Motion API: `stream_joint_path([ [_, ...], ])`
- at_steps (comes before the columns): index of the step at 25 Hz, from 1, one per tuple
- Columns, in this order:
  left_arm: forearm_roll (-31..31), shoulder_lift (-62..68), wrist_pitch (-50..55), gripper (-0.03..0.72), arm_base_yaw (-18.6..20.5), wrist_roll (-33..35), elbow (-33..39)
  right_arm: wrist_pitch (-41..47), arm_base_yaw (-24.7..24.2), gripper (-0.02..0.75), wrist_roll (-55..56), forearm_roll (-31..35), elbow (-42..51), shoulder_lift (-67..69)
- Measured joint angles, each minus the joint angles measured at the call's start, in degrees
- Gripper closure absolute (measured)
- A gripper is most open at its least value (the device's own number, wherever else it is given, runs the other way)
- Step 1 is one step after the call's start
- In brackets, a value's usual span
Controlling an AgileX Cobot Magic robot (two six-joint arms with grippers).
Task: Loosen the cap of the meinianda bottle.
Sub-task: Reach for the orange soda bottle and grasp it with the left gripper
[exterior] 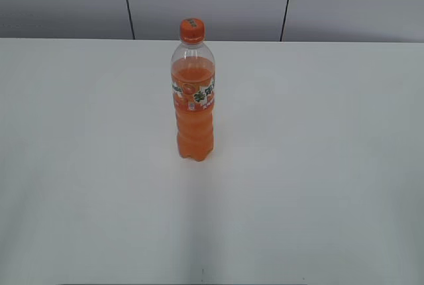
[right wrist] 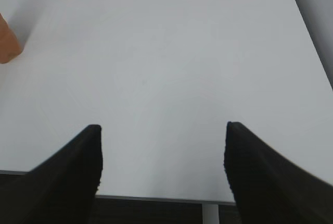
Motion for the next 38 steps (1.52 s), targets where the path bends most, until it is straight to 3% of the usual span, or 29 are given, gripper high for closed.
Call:
stream_joint_path([
  [38, -0.6, 0.0, 0.0, 0.189, 0.0, 0.0, 0.0, 0.0, 0.0, 0.191, 0.0, 0.0, 0.0, 0.0],
])
